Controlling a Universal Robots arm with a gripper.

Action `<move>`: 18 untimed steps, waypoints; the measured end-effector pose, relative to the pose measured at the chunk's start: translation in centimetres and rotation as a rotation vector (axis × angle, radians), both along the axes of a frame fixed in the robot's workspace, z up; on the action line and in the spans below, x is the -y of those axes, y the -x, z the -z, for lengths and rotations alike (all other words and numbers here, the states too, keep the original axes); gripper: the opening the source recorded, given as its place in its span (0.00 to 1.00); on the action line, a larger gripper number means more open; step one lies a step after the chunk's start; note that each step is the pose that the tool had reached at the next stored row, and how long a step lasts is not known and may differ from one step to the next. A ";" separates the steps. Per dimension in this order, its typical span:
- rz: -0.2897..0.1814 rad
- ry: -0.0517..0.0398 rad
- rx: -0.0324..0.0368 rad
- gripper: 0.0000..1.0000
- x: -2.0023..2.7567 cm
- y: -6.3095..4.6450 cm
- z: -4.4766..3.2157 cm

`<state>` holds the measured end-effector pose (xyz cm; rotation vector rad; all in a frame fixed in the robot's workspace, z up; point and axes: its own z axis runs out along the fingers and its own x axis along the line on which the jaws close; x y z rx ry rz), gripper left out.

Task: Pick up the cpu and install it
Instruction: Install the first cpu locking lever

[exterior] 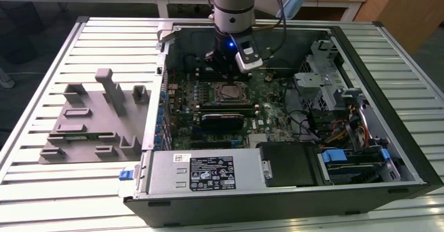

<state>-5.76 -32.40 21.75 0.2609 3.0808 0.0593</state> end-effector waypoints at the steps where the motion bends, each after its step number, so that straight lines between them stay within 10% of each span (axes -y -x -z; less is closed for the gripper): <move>1: 0.000 0.0002 0.0001 0.11 0.16 0.0 0.00; 9: -0.001 0.0055 -0.0001 0.11 1.47 0.0 0.00; 18: -0.005 0.0069 -0.0001 0.11 1.62 0.0 -0.41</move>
